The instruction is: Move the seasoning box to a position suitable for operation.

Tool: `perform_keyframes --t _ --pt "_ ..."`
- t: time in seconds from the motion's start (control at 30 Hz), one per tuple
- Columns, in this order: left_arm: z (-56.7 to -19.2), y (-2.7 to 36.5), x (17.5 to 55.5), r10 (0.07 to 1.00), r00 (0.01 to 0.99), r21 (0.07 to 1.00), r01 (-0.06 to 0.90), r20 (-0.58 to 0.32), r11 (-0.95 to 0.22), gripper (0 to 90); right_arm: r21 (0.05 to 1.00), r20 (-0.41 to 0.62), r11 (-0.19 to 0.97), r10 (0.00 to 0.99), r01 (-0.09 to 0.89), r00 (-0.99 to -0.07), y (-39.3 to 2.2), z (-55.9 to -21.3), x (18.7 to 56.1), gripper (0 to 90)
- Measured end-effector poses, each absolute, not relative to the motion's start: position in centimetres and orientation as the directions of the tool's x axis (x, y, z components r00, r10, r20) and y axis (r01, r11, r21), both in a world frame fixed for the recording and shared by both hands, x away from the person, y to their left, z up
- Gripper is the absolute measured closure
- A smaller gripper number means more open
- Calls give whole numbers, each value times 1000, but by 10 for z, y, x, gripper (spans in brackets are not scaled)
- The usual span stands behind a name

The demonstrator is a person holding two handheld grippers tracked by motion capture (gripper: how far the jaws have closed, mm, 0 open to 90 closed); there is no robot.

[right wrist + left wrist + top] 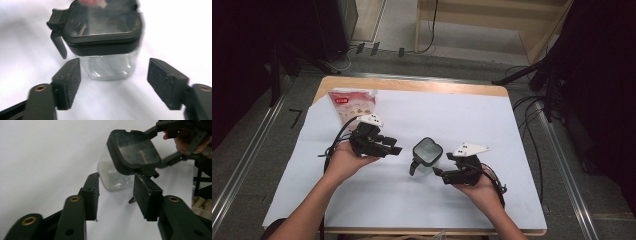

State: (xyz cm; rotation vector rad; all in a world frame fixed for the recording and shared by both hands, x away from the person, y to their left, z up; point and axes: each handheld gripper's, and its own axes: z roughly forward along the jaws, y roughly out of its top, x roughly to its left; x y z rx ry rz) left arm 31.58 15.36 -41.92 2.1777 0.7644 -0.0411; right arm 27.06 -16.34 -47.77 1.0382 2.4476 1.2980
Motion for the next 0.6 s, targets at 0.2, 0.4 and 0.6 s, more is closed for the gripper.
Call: perform_keyframes --t 0.2,0.4,0.6 --pt "-417 152 313 479 809 656 569 -340 -496 766 787 227 295 678 542 -699 -185 -467 267 530" --pt "-419 147 312 449 836 677 529 -315 -512 900 770 241 318 658 553 -713 -186 -465 265 734" --pt "-437 141 317 438 826 655 554 -355 -513 900 774 211 354 639 526 -740 -177 -466 265 900"
